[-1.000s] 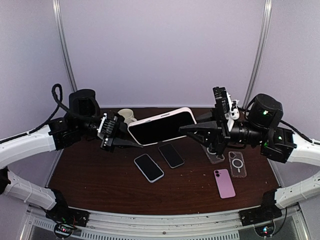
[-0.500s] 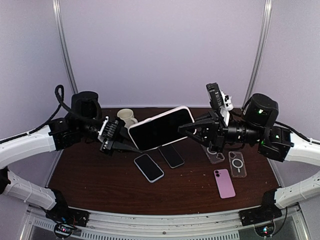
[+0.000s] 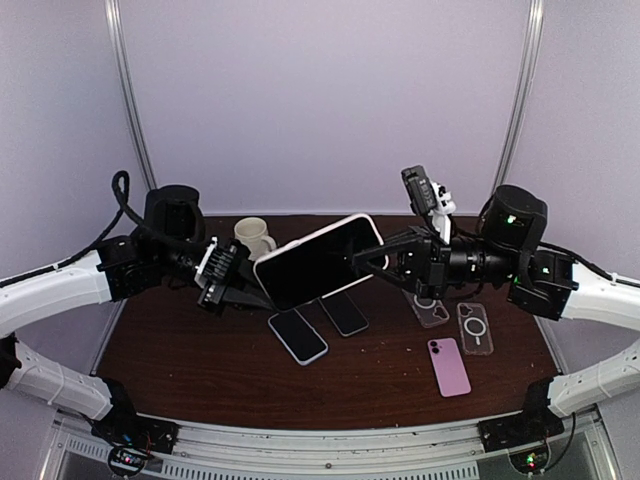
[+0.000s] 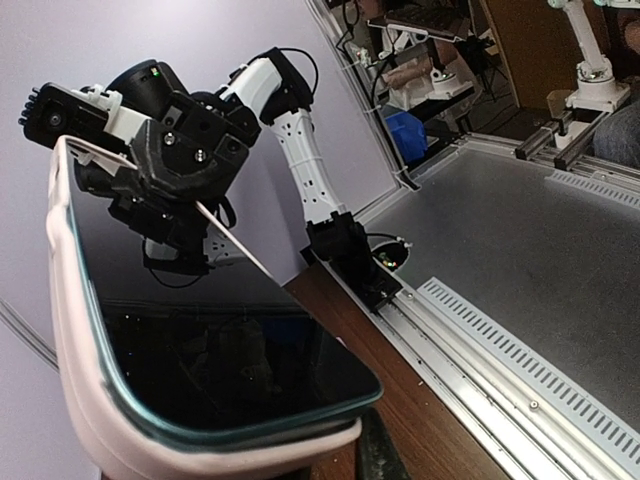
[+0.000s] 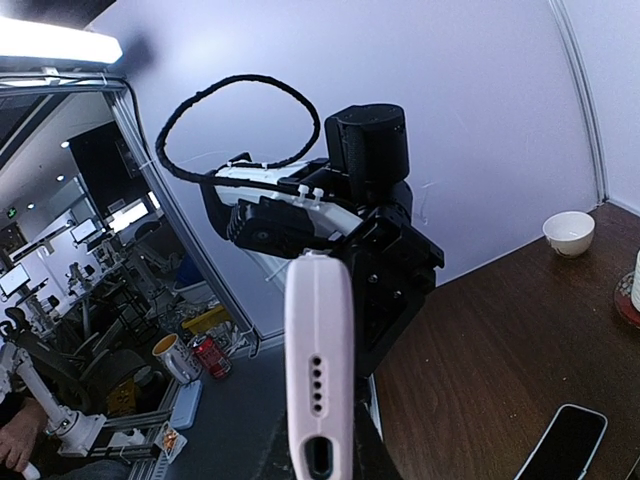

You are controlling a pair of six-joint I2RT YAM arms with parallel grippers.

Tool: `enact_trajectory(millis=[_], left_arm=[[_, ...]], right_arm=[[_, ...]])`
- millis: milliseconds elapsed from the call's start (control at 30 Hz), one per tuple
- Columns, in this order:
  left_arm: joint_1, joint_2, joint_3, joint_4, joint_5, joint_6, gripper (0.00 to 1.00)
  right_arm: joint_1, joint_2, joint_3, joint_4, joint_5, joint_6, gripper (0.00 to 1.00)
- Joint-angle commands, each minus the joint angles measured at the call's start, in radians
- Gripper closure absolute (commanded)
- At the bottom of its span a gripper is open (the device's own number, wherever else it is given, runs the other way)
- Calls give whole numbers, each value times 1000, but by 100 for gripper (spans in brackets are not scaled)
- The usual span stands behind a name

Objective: Take the phone out of the phone case
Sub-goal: Remove the phone from the bottom left corner of the phone case.

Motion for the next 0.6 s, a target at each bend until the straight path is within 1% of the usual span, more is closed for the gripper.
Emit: enact_trajectory(millis=[0, 100, 167, 200, 333, 433, 567], left_arm=[[-8, -25, 18, 196, -81, 7, 86], [-8, -27, 7, 217, -185, 8, 77], [-5, -31, 1, 212, -246, 25, 73], [-3, -34, 2, 173, -256, 59, 71], [-2, -39, 25, -35, -274, 239, 66], [-2, -49, 32, -105, -262, 284, 60], [-2, -42, 38, -163, -197, 333, 56]], right_arm=[[9, 28, -9, -68, -66, 35, 100], [8, 19, 11, -117, -83, -12, 100], [3, 14, 35, -191, -83, -65, 100], [-2, 10, 49, -247, -71, -99, 100], [-44, -40, 89, -400, -32, -284, 100], [-80, -89, 91, -480, -14, -436, 100], [-86, -127, 90, -562, -23, -645, 100]])
